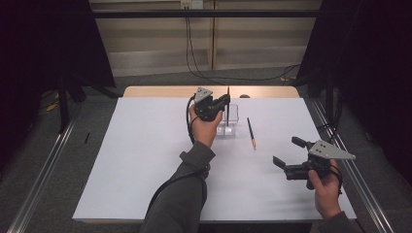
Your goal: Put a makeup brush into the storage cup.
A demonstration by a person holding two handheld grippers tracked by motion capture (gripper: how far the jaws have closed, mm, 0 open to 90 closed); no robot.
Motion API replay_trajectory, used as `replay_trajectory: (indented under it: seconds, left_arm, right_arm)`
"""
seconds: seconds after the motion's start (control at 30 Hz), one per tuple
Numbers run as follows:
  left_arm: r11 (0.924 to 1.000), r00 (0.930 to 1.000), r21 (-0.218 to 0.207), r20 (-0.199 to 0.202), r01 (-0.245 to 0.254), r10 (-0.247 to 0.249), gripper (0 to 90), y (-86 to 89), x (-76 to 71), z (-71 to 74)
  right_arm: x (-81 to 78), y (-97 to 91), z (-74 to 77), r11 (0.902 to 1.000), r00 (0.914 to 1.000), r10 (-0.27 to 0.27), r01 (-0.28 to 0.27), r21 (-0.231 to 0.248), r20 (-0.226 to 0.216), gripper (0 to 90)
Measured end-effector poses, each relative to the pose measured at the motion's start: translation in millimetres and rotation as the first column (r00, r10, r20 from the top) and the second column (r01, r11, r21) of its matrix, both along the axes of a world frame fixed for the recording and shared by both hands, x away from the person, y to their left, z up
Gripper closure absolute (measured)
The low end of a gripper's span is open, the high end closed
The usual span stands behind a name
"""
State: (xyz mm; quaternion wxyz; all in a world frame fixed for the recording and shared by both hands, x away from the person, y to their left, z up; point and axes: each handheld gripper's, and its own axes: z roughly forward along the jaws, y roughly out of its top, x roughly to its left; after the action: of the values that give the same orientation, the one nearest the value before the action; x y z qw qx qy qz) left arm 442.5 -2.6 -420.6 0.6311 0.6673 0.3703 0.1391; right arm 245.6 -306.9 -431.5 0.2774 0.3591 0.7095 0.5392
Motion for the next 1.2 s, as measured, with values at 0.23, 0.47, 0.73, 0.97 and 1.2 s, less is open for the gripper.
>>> replay_trajectory:
  seconds: [0.23, 0.47, 0.73, 0.97, 1.2]
  left_arm:
    - [1.0, 1.0, 0.006, -0.008, -0.004, 0.004, 83.8, -0.1, -2.0, -3.0]
    - [0.9999, 0.9999, 0.012, -0.012, 0.002, -0.001, 83.8, 0.3, -2.4, -7.7]
    - [0.9998, 0.9998, 0.02, -0.019, 0.006, -0.006, 83.7, 0.2, -3.0, -11.2]
    - [0.9996, 0.9996, 0.026, -0.029, 0.009, -0.008, 83.8, -1.5, -4.5, -14.8]
    - [0.9988, 0.9995, 0.047, -0.032, 0.01, -0.009, 83.7, -1.3, -3.8, -17.7]
  right_arm:
    - [-0.4, 0.5, 0.2, 1.0, 1.0, 0.0, 0.0, 0.004, 0.0, 0.0]
    - [-0.3, -0.1, 0.0, 1.0, 1.0, 0.0, 0.0, 0.0, 0.0, 0.0]
    - [-0.3, -0.2, 0.0, 1.0, 1.0, 0.0, 0.0, -0.001, 0.0, 0.0]
    - [-0.4, 0.1, -0.1, 1.0, 1.0, 0.004, -0.004, -0.001, -0.002, 0.0]
    - [-0.5, -0.2, -0.3, 1.0, 1.0, 0.002, -0.002, -0.004, -0.007, 0.0]
